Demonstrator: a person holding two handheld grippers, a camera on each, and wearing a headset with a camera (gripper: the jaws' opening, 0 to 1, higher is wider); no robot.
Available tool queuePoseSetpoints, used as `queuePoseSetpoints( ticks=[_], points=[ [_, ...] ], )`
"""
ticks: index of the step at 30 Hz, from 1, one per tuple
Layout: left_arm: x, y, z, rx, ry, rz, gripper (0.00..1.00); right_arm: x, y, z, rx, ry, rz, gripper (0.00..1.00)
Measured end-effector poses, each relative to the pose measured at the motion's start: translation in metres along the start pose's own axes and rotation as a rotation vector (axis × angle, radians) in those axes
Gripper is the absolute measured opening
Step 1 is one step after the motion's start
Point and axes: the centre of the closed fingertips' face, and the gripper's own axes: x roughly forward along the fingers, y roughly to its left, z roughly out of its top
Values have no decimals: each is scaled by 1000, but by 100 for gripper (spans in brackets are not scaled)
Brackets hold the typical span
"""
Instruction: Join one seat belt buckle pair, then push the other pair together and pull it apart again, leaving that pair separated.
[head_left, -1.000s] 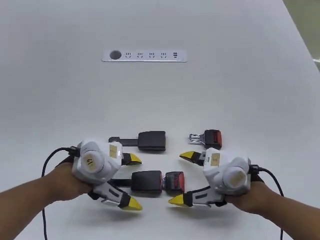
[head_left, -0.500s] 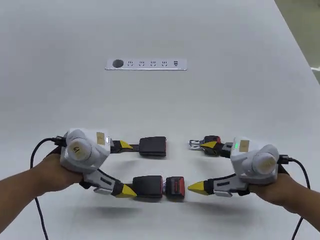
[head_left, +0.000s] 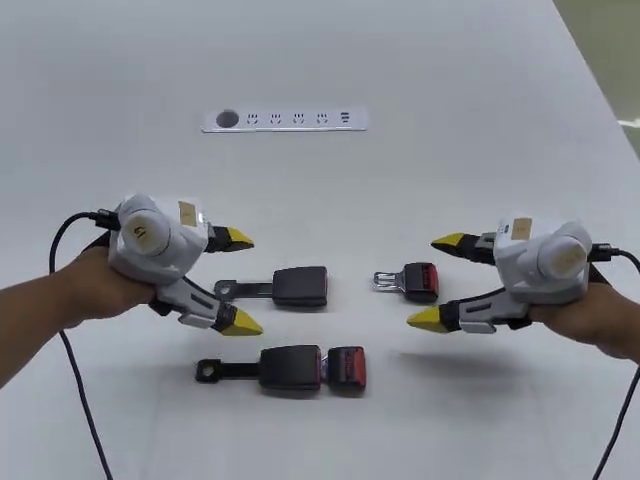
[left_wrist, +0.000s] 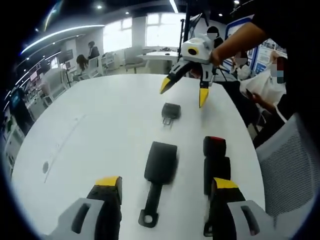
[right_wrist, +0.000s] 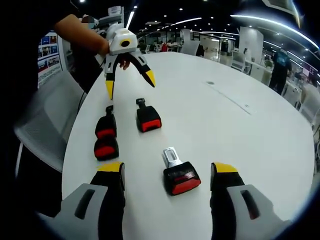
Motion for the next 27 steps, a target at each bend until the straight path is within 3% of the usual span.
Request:
queuePoseSetpoints(
  ticks=[5, 7, 15, 19, 27],
  points=[
    [13, 10, -2, -5, 2, -18, 75, 7, -10, -10, 10, 20, 12, 67],
    [21, 15, -10, -6, 18, -31, 74, 10, -12, -18, 18, 37, 24, 67],
    [40, 12, -5, 0, 33, -76, 73, 21, -14, -35, 35, 74, 74, 66],
    [51, 15, -9, 5, 33, -93, 72, 23, -15, -38, 29, 90, 94, 65],
    [62, 7, -11, 23, 56, -124, 63, 25, -12, -41, -5, 108, 134, 59]
  ],
)
